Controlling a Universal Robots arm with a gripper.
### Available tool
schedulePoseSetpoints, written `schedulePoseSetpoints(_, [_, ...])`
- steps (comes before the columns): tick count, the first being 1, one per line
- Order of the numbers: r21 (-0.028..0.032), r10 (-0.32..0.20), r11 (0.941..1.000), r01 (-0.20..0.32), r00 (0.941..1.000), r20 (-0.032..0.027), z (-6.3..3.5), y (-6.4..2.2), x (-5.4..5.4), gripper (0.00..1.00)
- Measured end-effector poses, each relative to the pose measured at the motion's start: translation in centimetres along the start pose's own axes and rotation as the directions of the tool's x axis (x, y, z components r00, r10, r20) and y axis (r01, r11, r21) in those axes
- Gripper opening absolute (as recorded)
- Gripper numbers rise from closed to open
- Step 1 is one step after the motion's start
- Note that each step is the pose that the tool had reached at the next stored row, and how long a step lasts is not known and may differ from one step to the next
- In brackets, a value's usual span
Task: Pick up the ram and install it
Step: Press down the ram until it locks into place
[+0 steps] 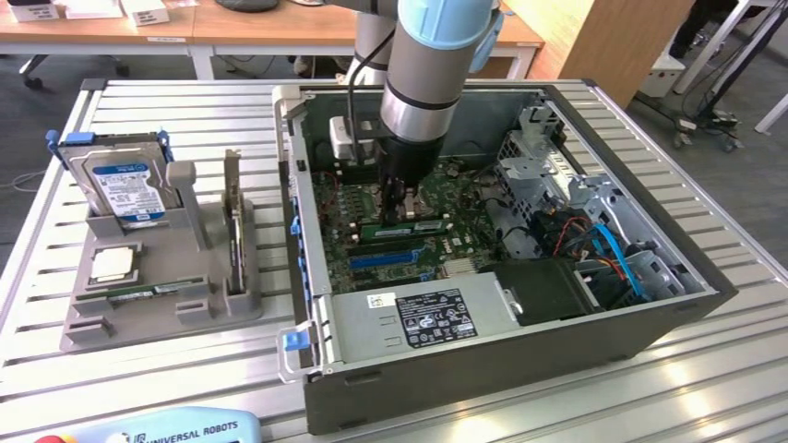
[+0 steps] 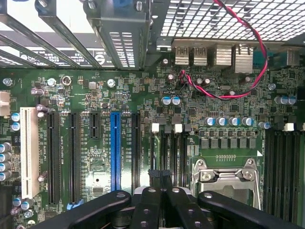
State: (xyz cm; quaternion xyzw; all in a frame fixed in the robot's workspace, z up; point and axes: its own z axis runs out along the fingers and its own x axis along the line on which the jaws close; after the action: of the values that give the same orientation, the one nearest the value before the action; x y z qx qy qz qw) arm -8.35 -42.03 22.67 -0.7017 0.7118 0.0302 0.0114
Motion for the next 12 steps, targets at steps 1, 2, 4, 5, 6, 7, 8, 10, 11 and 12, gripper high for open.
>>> schedulePoseSetpoints(1, [0.0, 0.0, 1.0, 0.0, 1.0, 0.0, 0.0, 0.0, 0.0, 0.1])
schedulePoseSetpoints(2, [0.0, 0.0, 1.0, 0.0, 1.0, 0.0, 0.0, 0.0, 0.0, 0.1])
schedulePoseSetpoints(4, [0.0, 0.0, 1.0, 0.0, 1.0, 0.0002, 0.01, 0.0, 0.0, 0.1])
schedulePoseSetpoints(5, [0.0, 0.0, 1.0, 0.0, 1.0, 0.0001, 0.03, 0.0, 0.0, 0.1])
schedulePoseSetpoints(6, [0.0, 0.0, 1.0, 0.0, 1.0, 0.0003, 0.07, 0.0, 0.0, 0.1])
schedulePoseSetpoints(7, [0.0, 0.0, 1.0, 0.0, 1.0, 0.0003, 0.1, 0.0, 0.0, 0.1])
schedulePoseSetpoints(8, [0.0001, 0.0, 1.0, 0.0, 1.0, 0.0002, 0.14, 0.0, 0.0, 0.1])
schedulePoseSetpoints(10, [0.0, 0.0, 1.0, 0.0, 1.0, 0.0, 0.14, 0.0, 0.01, 0.1])
schedulePoseSetpoints(11, [0.0, 0.0, 1.0, 0.0, 1.0, 0.0, 0.14, 0.0, 0.01, 0.1])
schedulePoseSetpoints(12, [0.0, 0.0, 1.0, 0.0, 1.0, 0.0, 0.14, 0.0, 0.01, 0.1])
